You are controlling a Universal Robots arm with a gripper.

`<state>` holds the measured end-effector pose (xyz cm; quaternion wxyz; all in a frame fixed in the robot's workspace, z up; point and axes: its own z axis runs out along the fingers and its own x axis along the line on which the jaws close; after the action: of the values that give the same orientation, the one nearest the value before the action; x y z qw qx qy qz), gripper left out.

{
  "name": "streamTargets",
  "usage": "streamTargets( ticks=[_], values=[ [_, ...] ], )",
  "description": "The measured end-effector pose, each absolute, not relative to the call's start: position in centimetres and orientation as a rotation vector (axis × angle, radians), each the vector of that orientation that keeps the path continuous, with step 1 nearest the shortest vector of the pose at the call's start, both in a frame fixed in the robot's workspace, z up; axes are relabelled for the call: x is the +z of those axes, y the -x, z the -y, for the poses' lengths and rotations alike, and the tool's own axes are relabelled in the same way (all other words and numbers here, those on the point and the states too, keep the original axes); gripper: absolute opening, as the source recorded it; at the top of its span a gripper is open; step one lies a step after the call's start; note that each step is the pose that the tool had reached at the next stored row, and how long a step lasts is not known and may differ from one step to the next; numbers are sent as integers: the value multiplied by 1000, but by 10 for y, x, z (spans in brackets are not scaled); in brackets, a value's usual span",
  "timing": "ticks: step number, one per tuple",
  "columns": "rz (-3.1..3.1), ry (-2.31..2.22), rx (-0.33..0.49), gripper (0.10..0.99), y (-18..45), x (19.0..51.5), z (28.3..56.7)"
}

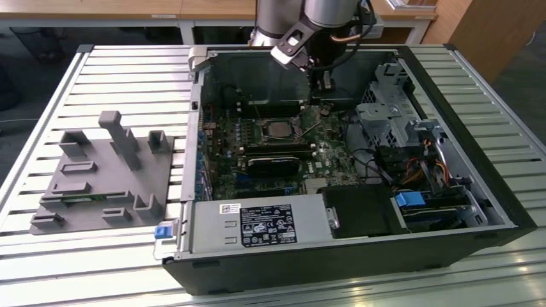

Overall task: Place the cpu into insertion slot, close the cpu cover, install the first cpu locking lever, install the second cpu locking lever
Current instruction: 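Close the cpu cover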

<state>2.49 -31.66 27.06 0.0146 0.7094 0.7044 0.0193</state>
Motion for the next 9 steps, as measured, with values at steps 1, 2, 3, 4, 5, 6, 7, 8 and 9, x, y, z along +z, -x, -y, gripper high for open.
streamTargets(
  ticks=[1,2,3,4,5,6,7,8,9],
  values=[
    [-2193,-2208,60,106,-25,271,317],
    [-2193,-2208,60,106,-26,271,317],
    [-2193,-2208,60,106,-26,271,317],
    [-2193,-2208,60,106,-27,271,316],
    [-2193,-2208,60,106,-27,271,316],
    [-2193,-2208,60,106,-27,271,316],
    [-2193,-2208,61,106,-27,271,316],
    [-2193,-2208,61,106,-27,271,316],
    [-2193,-2208,61,106,-27,271,316]
  ],
)
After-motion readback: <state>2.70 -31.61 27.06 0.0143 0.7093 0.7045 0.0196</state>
